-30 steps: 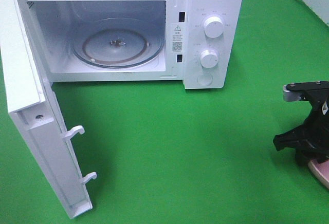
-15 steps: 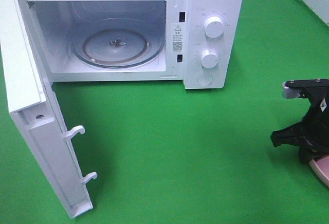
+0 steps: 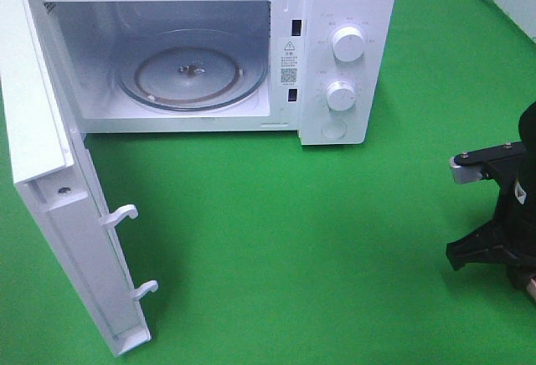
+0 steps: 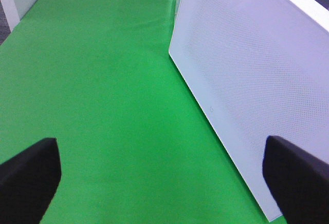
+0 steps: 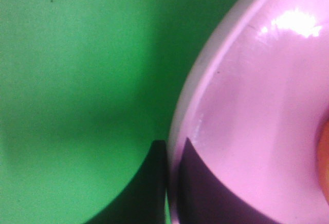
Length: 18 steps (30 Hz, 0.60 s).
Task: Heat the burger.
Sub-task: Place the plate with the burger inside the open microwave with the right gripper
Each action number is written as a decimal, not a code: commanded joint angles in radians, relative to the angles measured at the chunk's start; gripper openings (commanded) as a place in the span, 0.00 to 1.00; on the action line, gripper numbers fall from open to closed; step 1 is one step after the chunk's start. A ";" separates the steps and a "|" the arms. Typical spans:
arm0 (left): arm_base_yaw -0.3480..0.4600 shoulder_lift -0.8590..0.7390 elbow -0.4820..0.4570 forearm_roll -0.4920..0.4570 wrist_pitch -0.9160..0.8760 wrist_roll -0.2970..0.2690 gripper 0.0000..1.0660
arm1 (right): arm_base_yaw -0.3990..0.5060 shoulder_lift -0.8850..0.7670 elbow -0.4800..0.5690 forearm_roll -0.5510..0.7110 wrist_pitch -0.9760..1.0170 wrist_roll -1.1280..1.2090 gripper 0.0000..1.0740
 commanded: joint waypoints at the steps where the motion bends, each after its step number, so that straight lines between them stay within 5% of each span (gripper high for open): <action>1: -0.001 -0.001 -0.001 -0.003 -0.007 -0.005 0.94 | 0.040 -0.007 0.006 -0.050 0.048 0.063 0.00; 18: -0.001 -0.001 -0.001 -0.003 -0.007 -0.005 0.94 | 0.198 -0.007 0.013 -0.209 0.188 0.221 0.00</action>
